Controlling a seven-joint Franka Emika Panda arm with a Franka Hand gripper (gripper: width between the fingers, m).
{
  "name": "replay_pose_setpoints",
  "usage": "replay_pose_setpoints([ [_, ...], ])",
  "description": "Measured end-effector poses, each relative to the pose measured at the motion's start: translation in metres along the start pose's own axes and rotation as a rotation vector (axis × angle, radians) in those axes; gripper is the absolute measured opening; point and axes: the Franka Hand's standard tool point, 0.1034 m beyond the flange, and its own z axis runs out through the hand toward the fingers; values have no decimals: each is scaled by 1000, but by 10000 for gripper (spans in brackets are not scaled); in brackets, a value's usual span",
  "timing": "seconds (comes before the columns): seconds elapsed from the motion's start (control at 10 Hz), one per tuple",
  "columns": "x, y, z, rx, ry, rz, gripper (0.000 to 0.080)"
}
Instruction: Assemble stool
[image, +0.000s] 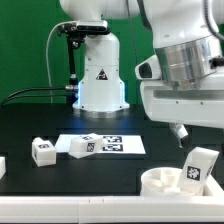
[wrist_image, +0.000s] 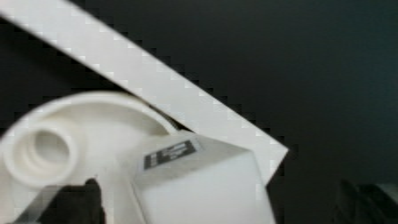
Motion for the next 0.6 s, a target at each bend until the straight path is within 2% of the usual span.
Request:
replay_pose_setpoints([
  [0.2, -2, -5, -1, -14, 27, -329, 649],
  [0.6, 2, -2, -2, -20, 28, -519, 649],
])
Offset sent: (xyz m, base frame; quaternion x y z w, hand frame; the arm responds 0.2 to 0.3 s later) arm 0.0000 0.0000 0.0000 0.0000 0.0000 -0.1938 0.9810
